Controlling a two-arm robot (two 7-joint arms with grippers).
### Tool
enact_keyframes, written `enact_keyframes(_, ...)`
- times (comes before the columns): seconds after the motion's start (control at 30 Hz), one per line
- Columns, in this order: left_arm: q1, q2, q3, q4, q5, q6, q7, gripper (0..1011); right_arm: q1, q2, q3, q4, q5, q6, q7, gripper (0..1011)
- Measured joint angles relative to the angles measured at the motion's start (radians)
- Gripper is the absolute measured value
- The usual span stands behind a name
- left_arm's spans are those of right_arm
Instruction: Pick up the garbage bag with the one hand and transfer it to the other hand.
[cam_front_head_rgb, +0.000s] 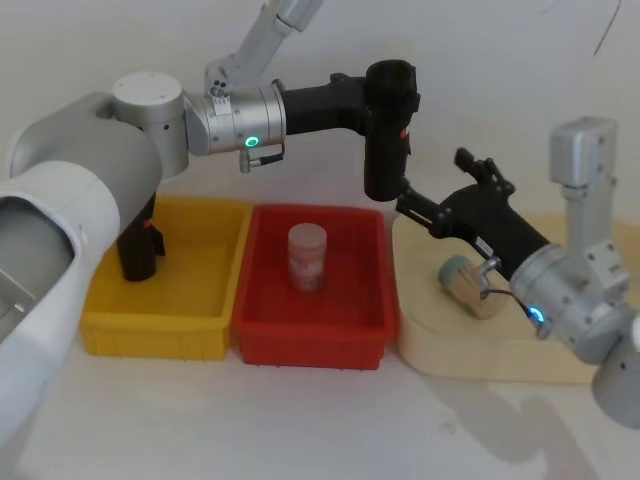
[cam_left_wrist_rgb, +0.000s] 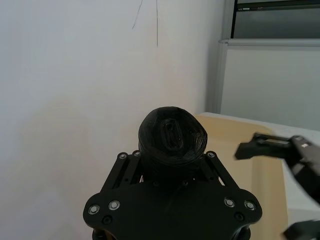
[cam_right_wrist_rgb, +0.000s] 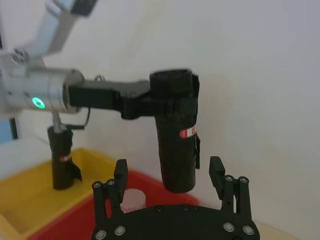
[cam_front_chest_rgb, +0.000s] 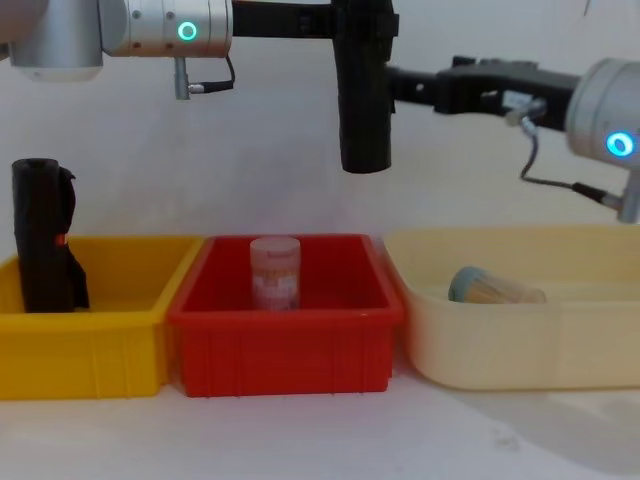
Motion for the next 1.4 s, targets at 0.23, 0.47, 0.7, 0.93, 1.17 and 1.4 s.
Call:
enact_keyframes(0.23,0.000,0.000,0.000,0.000,0.000,0.000,0.000,348,0.069,-0.023,-0.031,0.090,-0.041,0.017,-0.021,1000)
enact_keyframes(0.47,0.000,0.000,0.000,0.000,0.000,0.000,0.000,348,0.136,-0.053,-0.044,0.172,-0.068,0.017,-0.040,1001)
enact_keyframes(0.7,0.000,0.000,0.000,0.000,0.000,0.000,0.000,348,0.199,-0.081,-0.046,0.250,-0.085,0.011,-0.053,1001)
enact_keyframes(0.93,0.000,0.000,0.000,0.000,0.000,0.000,0.000,348,0.250,-0.101,-0.044,0.315,-0.087,0.023,-0.039,1001)
enact_keyframes(1.17,0.000,0.000,0.000,0.000,0.000,0.000,0.000,348,0.275,-0.104,-0.045,0.343,-0.071,0.043,0.001,1001)
enact_keyframes(1.4,0.000,0.000,0.000,0.000,0.000,0.000,0.000,348,0.285,-0.098,-0.047,0.345,-0.050,0.063,0.043,1001)
